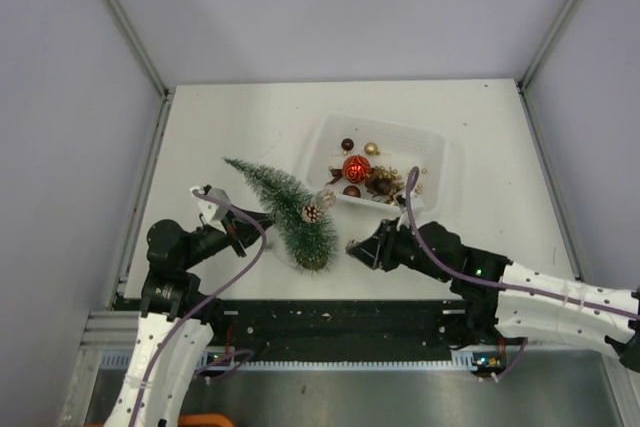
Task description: Decorate the small christmas tree
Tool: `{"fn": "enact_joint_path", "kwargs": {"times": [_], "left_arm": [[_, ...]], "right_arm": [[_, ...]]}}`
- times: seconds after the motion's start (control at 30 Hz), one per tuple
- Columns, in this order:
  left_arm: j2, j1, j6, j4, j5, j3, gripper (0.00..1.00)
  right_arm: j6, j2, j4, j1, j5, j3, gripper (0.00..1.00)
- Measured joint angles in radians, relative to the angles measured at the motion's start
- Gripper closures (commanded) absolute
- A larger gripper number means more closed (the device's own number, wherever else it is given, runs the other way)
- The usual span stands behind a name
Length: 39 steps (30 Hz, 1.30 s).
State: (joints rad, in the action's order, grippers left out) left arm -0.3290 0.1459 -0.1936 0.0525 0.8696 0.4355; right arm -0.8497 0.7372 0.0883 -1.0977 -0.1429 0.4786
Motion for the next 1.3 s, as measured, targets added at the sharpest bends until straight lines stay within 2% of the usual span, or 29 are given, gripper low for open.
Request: {"fn": "enact_joint_path", "kwargs": {"times": [0.13,0.33,0.6,0.97,1.3], "left_arm": [[0.000,0.000,0.000,0.000,-0.004,0.000,1.00],[-0.001,0.000,-0.004,-0.002,-0.004,-0.008,1.00],[-0.009,0.002,-0.014,-0.008,0.004,-0.015,1.00],[-0.007,0.005,-0.012,-0.008,0.023,-0.015,1.00],[-0.007,0.007,-0.012,-0.008,0.023,-0.015,1.00]], "right_arm": [[0.000,0.102,-0.122,-0.048,-0.035,0.006,0.83],[-0.026,0.229,-0.335,-0.054,-0.066,0.008,0.84],[-0.034,0.348,-0.472,-0.055,-0.079,0.043,0.87],[-0.033,0.355,-0.480,-0.055,-0.138,0.055,0.87],[-0.033,0.217,-0.422,-0.054,-0.145,0.019,0.87]]}}
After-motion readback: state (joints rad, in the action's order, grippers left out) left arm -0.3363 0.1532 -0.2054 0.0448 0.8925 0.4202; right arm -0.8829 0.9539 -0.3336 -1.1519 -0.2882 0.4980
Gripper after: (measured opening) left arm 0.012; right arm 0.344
